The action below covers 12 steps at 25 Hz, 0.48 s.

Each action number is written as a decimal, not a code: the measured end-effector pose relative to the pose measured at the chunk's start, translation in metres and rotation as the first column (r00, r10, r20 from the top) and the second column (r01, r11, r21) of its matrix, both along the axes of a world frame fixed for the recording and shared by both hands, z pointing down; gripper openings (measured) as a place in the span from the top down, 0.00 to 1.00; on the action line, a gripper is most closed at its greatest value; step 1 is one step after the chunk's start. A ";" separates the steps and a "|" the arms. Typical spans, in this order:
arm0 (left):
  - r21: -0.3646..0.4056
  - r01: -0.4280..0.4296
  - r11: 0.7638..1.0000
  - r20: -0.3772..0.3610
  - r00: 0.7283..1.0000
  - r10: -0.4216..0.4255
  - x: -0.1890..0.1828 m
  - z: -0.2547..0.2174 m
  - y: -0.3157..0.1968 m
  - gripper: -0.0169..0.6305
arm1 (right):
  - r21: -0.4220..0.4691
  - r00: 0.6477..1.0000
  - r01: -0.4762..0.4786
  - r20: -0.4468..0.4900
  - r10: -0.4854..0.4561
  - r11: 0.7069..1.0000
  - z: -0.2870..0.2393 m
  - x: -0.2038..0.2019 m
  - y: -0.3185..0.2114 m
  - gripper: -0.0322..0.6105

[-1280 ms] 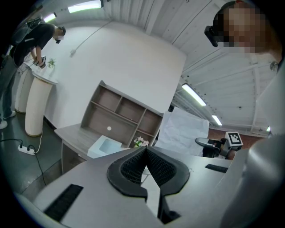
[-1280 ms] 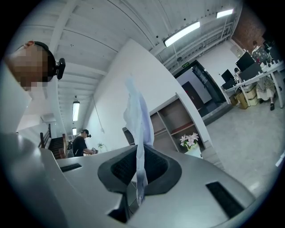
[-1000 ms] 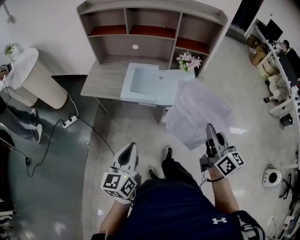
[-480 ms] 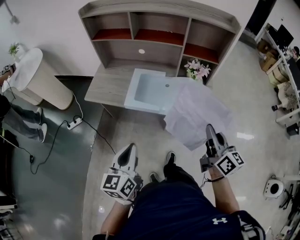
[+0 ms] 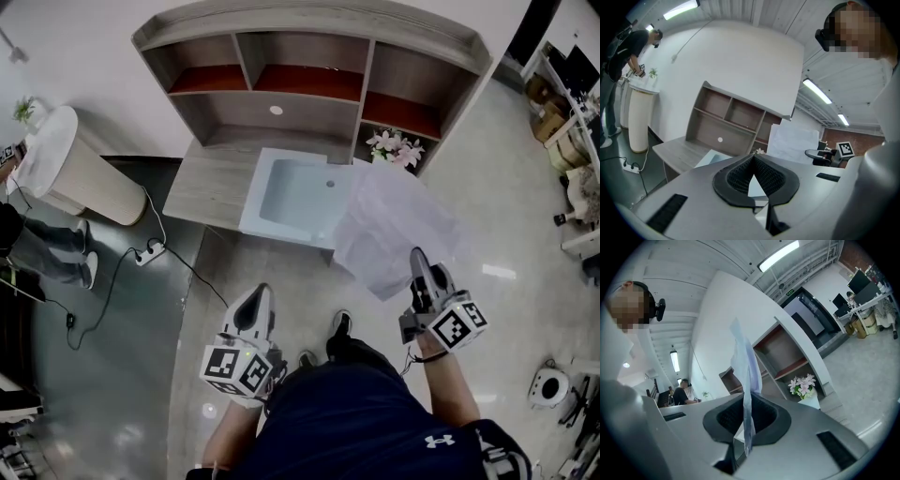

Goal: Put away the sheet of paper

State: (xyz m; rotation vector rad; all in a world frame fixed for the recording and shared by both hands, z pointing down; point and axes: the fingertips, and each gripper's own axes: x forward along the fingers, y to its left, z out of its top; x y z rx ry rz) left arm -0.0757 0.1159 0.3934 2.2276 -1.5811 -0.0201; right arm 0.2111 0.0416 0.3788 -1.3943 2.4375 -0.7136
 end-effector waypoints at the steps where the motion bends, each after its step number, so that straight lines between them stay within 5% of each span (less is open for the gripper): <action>1: -0.002 0.004 1.000 0.005 1.000 -0.004 0.003 -0.001 -0.005 0.95 | -0.003 1.000 0.006 0.003 -0.006 1.000 0.002 0.002 -0.007 0.91; 12: -0.014 0.057 0.998 0.032 0.998 -0.057 0.033 -0.005 -0.045 0.95 | -0.029 0.995 0.093 0.025 -0.092 0.995 0.014 0.014 -0.063 0.91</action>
